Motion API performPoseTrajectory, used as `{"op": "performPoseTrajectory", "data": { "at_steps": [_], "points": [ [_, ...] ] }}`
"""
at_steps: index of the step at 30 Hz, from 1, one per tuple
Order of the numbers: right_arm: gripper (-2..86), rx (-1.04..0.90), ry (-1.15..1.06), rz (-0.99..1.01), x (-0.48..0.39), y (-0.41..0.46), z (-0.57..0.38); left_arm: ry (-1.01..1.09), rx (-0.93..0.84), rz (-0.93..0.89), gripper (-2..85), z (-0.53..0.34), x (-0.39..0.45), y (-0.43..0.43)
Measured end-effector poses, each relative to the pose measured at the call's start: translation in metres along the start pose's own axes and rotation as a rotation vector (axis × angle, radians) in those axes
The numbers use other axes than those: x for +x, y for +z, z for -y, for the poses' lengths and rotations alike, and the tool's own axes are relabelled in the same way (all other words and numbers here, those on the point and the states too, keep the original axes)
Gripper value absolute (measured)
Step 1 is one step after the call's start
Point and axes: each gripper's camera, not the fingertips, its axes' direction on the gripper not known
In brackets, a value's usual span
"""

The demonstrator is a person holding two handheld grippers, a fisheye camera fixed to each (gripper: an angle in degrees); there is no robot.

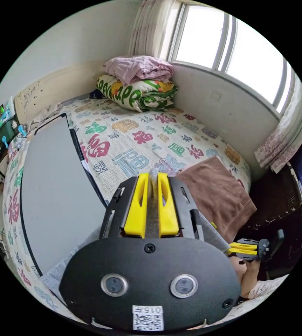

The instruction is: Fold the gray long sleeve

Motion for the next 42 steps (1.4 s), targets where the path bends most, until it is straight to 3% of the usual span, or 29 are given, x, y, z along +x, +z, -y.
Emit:
{"op": "performPoseTrajectory", "data": {
  "at_steps": [4,8,12,14,17,20,23,30,35,38,42],
  "points": [
    [1.5,0.189,0.021,0.102,0.033,-0.056,-0.018,0.026,0.107,-0.113,2.2,-0.032,0.005,-0.044],
    [1.6,0.225,-0.165,0.325,-0.008,-0.069,-0.036,0.016,0.186,-0.129,2.0,-0.102,-0.060,-0.104],
    [1.8,0.101,-0.388,0.539,-0.092,-0.011,-0.043,-0.039,0.272,-0.154,1.9,-0.197,-0.152,-0.157],
    [2.0,-0.025,-0.463,0.632,-0.124,0.043,-0.044,-0.012,0.303,-0.077,2.0,-0.272,-0.203,-0.180],
    [2.3,-0.170,-0.447,0.748,-0.149,0.140,-0.055,-0.092,0.272,-0.012,2.1,-0.350,-0.264,-0.171],
    [2.4,-0.308,-0.451,0.722,-0.164,0.223,-0.070,-0.332,0.217,0.070,2.4,-0.456,-0.330,-0.130],
    [2.4,-0.400,-0.514,0.691,-0.172,0.265,-0.084,-0.358,0.157,0.130,3.0,-0.501,-0.340,-0.102],
    [2.6,-0.466,-0.518,0.680,-0.130,0.327,-0.080,-0.621,0.292,0.057,8.9,-0.606,-0.382,-0.071],
    [3.1,-0.587,-0.645,0.559,-0.127,0.382,-0.081,-0.673,0.200,-0.023,8.1,-0.650,-0.405,-0.014],
    [3.4,-0.645,-0.732,0.490,-0.133,0.422,-0.082,-0.831,0.324,-0.006,6.6,-0.706,-0.417,-0.011],
    [3.5,-0.751,-0.858,0.411,-0.145,0.485,-0.084,-0.728,0.307,-0.097,8.1,-0.702,-0.400,0.007]
  ]
}}
